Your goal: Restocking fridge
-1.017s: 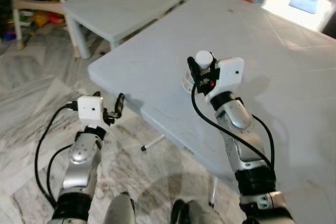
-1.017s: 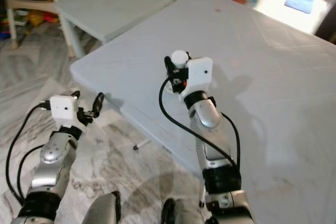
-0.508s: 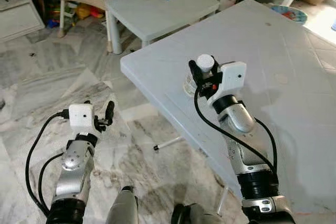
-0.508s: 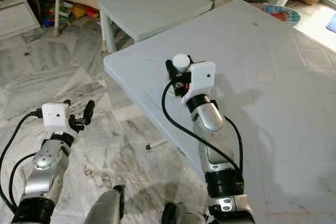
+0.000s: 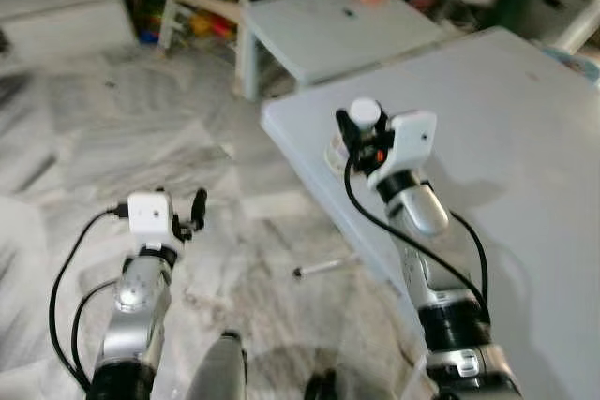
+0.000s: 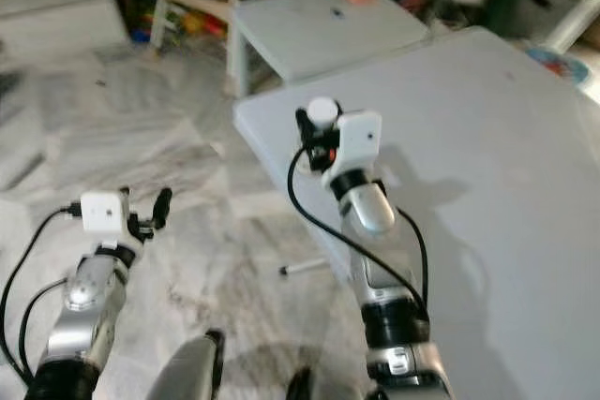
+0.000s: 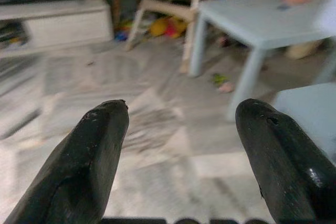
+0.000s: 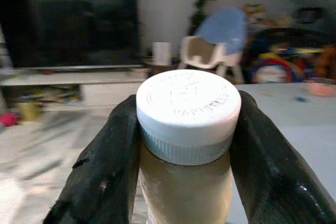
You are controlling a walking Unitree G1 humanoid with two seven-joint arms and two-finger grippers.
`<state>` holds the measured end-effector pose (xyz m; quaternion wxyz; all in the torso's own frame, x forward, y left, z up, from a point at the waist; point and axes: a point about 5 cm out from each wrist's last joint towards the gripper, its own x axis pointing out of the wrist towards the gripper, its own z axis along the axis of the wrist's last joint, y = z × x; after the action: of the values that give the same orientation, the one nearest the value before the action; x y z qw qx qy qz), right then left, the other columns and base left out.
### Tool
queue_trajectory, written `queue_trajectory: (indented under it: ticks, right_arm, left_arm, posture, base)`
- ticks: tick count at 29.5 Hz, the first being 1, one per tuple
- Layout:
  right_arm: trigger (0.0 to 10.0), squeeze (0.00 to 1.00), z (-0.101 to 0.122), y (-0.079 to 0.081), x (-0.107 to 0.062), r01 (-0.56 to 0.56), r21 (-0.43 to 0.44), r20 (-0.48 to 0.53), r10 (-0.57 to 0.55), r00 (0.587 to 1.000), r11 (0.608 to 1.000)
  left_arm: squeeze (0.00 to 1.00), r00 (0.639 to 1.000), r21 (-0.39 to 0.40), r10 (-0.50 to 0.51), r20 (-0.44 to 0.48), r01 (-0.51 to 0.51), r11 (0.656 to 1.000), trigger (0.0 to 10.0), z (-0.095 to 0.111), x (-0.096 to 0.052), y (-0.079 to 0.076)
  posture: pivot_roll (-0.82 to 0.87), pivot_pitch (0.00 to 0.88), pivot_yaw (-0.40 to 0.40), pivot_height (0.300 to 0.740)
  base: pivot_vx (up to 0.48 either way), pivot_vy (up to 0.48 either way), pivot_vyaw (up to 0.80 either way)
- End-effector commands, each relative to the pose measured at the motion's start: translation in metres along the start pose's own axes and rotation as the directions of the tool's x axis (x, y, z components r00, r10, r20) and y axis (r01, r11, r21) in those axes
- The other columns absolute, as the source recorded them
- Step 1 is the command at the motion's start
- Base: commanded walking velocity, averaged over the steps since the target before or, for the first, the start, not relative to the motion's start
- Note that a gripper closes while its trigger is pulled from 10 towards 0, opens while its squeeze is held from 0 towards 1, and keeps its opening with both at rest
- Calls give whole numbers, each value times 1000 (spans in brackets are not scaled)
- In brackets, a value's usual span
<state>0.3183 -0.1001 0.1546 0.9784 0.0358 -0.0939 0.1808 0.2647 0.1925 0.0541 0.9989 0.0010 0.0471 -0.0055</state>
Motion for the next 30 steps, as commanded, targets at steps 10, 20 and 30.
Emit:
queue_trajectory:
  ticks: [10, 20, 30]
  right_arm:
    - [10000, 0, -13, -11, -7, 23, -71, -28, -25, 999, 997]
    - [10000, 0, -34, -36, -34, 133, -133, -84, -145, 986, 982]
    - [10000, 0, -30, -37, -26, 99, -199, -70, -115, 991, 975]
  left_arm:
    - [0, 999, 80, -30, -41, 34, 996, 10000, -9, -18, 10]
    - [0, 997, 12, 38, -69, -38, 999, 10000, -17, -23, 1]
    - [0, 1000, 86, -6, 10, 5, 996, 10000, -1, -13, -6]
  posture:
    - [122, 4, -9, 740]
    - [161, 0, 4, 740]
    - [152, 0, -5, 740]
  base:
    - [-24, 27, 800]
    - [0, 0, 800]
    - [0, 313, 560]
